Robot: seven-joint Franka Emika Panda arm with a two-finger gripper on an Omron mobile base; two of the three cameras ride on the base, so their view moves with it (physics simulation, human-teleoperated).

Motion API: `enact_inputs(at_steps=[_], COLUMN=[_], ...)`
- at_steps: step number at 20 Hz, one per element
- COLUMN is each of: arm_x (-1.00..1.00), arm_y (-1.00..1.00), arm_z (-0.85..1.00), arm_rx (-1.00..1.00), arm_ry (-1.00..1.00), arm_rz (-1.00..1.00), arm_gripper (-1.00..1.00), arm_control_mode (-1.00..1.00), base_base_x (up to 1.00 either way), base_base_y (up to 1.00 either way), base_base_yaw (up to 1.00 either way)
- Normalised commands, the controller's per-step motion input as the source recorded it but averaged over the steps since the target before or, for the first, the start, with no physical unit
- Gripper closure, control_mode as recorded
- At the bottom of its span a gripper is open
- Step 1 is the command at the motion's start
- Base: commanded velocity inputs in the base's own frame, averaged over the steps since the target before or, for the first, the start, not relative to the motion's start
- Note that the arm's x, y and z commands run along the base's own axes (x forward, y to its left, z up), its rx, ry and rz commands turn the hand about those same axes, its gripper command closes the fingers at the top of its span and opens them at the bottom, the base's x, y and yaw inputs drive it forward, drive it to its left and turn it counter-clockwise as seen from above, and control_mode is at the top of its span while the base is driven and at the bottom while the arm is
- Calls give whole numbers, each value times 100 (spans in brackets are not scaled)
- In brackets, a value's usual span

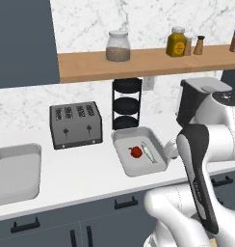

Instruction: Place one bell pepper and one fish in each tupperware on the nearby counter, to pack two identical lunches.

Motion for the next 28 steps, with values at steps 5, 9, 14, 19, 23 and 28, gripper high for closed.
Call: enact_inputs(at_steps=[5, 9, 14, 19, 23, 28], arm_x=[-7, 0, 0, 0, 0, 0], arm_y=[0, 0, 0, 0, 0, 0], arm_z=[4, 0, 0, 0, 0, 0], arm_rx=[0, 0, 0, 0, 0, 0], arm_ry=[-3, 0, 0, 0, 0, 0], arm_rz=[2, 0, 0, 0, 0, 0], arm_gripper=[-100, -100, -100, -100, -100, -100], arm_control_mode=[-100, -100, 100, 100, 100, 100], base_base_x=[0, 0, -29, -100, -92, -28], base_base_y=[0, 0, -13, -69, -87, -100], base_base_yaw=[0, 0, -3, -19, -26, -17])
